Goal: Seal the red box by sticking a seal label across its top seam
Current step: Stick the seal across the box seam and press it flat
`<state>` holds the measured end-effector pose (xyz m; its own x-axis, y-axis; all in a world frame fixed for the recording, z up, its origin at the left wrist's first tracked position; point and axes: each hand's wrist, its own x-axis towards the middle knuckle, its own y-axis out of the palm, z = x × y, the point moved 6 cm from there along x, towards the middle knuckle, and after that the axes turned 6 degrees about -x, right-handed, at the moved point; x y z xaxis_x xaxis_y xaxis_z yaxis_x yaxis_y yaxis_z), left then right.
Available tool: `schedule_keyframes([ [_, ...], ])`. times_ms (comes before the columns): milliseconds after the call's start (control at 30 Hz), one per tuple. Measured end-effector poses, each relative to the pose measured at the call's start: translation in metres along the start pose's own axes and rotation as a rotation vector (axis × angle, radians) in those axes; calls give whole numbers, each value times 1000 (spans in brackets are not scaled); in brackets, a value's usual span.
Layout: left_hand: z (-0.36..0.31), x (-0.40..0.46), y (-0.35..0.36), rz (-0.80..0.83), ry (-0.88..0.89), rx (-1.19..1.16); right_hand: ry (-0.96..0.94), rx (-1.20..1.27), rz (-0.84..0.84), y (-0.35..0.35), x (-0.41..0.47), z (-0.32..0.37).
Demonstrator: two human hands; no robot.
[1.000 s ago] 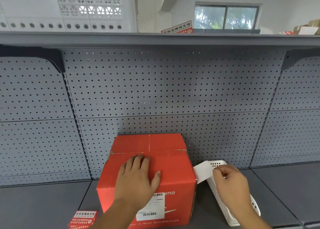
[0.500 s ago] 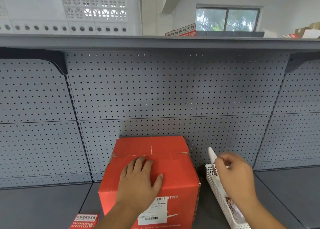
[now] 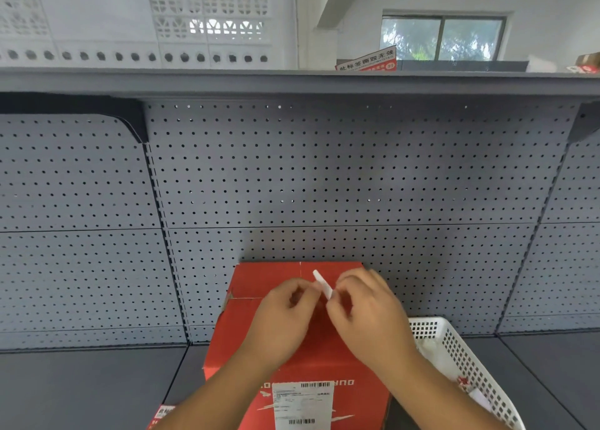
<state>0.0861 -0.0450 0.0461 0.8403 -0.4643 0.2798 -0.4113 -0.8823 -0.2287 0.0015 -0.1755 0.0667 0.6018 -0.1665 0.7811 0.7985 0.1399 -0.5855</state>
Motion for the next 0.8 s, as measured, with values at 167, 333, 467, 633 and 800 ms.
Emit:
schedule_keyframes([
  [167, 15, 9, -8, -17, -176, -142, -134, -26, 64, 18, 4, 21],
  [333, 30, 16, -20, -55, -218, -182, -163, -18, 192, 35, 6, 27],
  [467, 37, 23, -28, -66, -242, -168, 7, 30, 157, 43, 13, 9],
  [633, 50, 36, -36, -77, -259, -158, 295, 86, 213, 65, 19, -27],
  [800, 59, 48, -43, -89, -278, -13, 454, 196, 347, 83, 27, -42],
])
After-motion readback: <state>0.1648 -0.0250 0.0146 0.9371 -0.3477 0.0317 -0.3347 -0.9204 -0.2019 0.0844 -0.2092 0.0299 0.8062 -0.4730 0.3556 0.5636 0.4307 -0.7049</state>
